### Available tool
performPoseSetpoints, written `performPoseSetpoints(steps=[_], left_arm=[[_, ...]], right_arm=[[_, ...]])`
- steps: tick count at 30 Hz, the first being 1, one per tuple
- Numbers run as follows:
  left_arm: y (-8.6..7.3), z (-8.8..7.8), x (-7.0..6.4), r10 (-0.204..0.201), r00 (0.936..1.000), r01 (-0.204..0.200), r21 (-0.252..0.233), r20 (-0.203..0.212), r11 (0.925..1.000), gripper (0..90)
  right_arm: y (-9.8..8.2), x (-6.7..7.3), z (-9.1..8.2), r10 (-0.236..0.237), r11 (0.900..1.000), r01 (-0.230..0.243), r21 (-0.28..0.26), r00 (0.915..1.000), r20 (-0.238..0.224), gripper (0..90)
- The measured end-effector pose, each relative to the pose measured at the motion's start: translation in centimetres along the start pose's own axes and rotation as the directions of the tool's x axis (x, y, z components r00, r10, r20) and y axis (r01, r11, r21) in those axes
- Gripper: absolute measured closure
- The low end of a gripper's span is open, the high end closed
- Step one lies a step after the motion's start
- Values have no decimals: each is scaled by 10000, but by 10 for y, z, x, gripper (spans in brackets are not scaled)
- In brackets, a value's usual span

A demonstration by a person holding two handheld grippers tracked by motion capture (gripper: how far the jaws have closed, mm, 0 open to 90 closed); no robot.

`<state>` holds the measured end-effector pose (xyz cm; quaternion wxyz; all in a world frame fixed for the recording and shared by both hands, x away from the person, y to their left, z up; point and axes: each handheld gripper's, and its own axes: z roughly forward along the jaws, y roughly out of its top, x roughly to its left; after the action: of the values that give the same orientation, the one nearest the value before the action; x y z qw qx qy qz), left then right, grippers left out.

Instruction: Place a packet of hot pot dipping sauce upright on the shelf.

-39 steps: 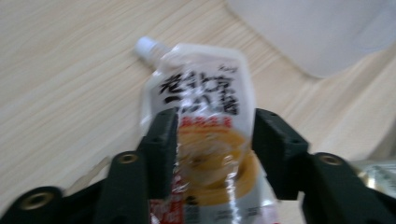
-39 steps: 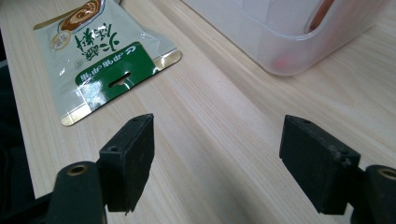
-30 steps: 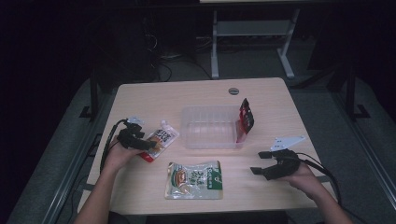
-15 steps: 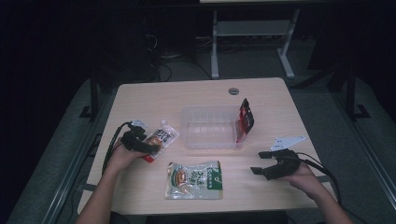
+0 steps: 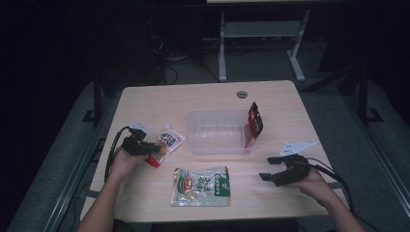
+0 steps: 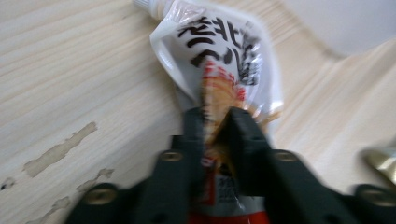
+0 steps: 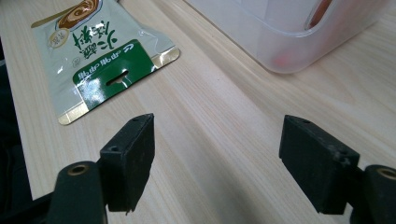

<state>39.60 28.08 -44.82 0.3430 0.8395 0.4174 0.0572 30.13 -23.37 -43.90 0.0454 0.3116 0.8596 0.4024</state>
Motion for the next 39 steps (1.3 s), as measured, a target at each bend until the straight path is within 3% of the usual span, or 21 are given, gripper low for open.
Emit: performPoseSetpoints(steps=[4,6,11,16,23,33,39], left_arm=[[0,-2,-1,111,9997,-108,-167,219,9998,876],[-1,-3,1,30,9992,-18,-297,407,9996,880],[-2,-11,2,385,9977,-370,-275,560,9989,883],[-1,-21,-4,578,9948,-532,-560,841,9970,883],[-4,-38,-22,1244,9850,-1180,-587,1197,9913,884],[-6,-54,-48,1875,9671,-1721,-1008,1719,9799,885],[-11,-60,-58,2076,9613,-1910,-1051,1813,9760,885]], right_arm=[[0,0,1,-16,10000,16,22,10000,-9,261],[0,0,0,47,10000,-47,32,10000,-13,262],[1,-1,-2,82,9999,-83,-70,10000,-34,268],[1,-1,-3,143,9998,-144,-103,9998,-114,273],[6,-1,-9,406,9981,-418,-459,9988,-271,275],[32,6,-12,138,9973,-179,-714,9983,-573,283],[43,9,-8,19,9967,-78,-812,9973,-728,297]])
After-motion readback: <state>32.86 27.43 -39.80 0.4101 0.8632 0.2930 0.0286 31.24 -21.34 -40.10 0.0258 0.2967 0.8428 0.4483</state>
